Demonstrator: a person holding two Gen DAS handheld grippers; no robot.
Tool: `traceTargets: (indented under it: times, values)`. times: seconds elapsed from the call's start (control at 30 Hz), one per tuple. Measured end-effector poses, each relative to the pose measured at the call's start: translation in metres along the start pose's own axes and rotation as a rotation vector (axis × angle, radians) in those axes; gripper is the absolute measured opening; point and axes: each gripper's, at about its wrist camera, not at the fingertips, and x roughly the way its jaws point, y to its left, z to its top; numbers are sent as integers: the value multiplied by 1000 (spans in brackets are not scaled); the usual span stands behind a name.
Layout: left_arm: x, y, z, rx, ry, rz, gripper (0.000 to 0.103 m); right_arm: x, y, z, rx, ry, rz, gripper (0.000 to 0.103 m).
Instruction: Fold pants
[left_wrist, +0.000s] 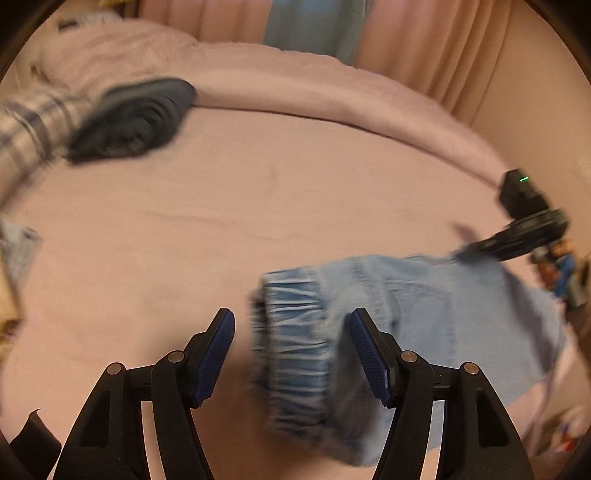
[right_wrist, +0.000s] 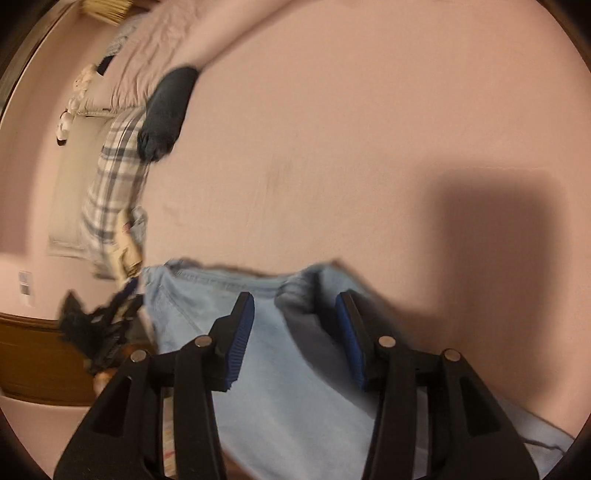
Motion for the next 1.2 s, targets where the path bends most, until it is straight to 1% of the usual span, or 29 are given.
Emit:
traceTargets:
  times: [0.03, 0.07, 0.1, 0.17, 0.27, 0.33, 0.4, 0.43, 0.47, 0.5, 0.53, 0.57, 0.6, 0.67, 0.7, 0.73, 0.77, 0.8, 0.83, 0.87, 0.9, 0.97, 1.0, 1.03, 1.07, 1.1, 1.13, 1.17, 1.2]
  values:
    - [3, 1, 2, 0, 3, -8, 47, -2, 2, -3, -15, 1, 1, 21]
    - [6, 0, 4, 6, 10, -6, 36, -1, 8, 0, -29, -10, -30, 16]
    - [8, -3, 6, 25, 12, 25, 35, -5, 14, 1, -49, -28, -53, 11]
    - [9, -8, 7, 58, 12, 58, 33, -15, 23, -1, -88, -58, -72, 10]
    - [10, -13, 13, 76, 4, 83, 33, -2, 24, 11, -125, -50, -121, 10]
    - [12, -14, 14, 94, 10, 99, 33, 5, 20, 16, -131, -25, -148, 10]
    - [15, -18, 10, 149, 4, 145, 35, 13, 14, 15, -145, 10, -177, 10]
    - [19, -20, 7, 180, 0, 191, 42, 17, 8, 15, -134, 20, -181, 10]
    - [20, -20, 7, 182, -6, 224, 54, 18, 6, 16, -118, 18, -173, 10]
    - [18, -19, 8, 171, -15, 272, 61, 13, 5, 16, -99, -7, -157, 11]
    - [15, -17, 9, 155, -22, 293, 69, -2, 8, 14, -100, -82, -180, 20]
    - [10, -17, 10, 142, -30, 297, 69, -14, 12, 12, -117, -139, -210, 26]
    - [1, -21, 11, 146, -50, 313, 69, -38, 17, 4, -141, -229, -242, 29]
    - [-14, -35, 10, 214, -105, 406, 69, -83, 19, -23, -153, -352, -272, 31]
    - [-21, -44, 9, 252, -134, 424, 69, -97, 19, -35, -160, -380, -286, 31]
    - [-30, -55, 8, 275, -162, 391, 69, -113, 19, -54, -181, -409, -332, 32]
    - [-34, -64, 7, 282, -170, 337, 69, -125, 20, -72, -210, -432, -390, 32]
    - [-36, -78, 6, 291, -165, 241, 69, -136, 20, -96, -246, -453, -458, 32]
    - [-34, -88, 5, 295, -160, 189, 69, -139, 19, -111, -259, -455, -495, 32]
    - [-28, -101, 3, 304, -146, 128, 69, -138, 16, -131, -272, -440, -514, 32]
    - [-16, -122, 1, 334, -116, 49, 69, -135, 10, -141, -276, -426, -507, 32]
    - [5, -152, -5, 378, -88, 1, 69, -116, 2, -157, -297, -385, -515, 31]
    - [19, -165, -8, 396, -61, -25, 69, -101, 2, -163, -327, -374, -549, 31]
    - [36, -176, -11, 411, -24, -40, 69, -87, 1, -166, -361, -369, -572, 31]
    - [48, -181, -15, 436, -5, -5, 69, -77, -2, -166, -376, -356, -584, 29]
    - [64, -180, -21, 477, 27, 93, 69, -65, -12, -166, -375, -328, -638, 26]
    - [74, -174, -26, 506, 49, 154, 69, -60, -25, -166, -351, -308, -704, 26]
    - [80, -163, -31, 514, 67, 188, 70, -64, -37, -170, -339, -320, -703, 25]
    - [80, -148, -33, 491, 72, 178, 70, -79, -49, -178, -328, -369, -657, 24]
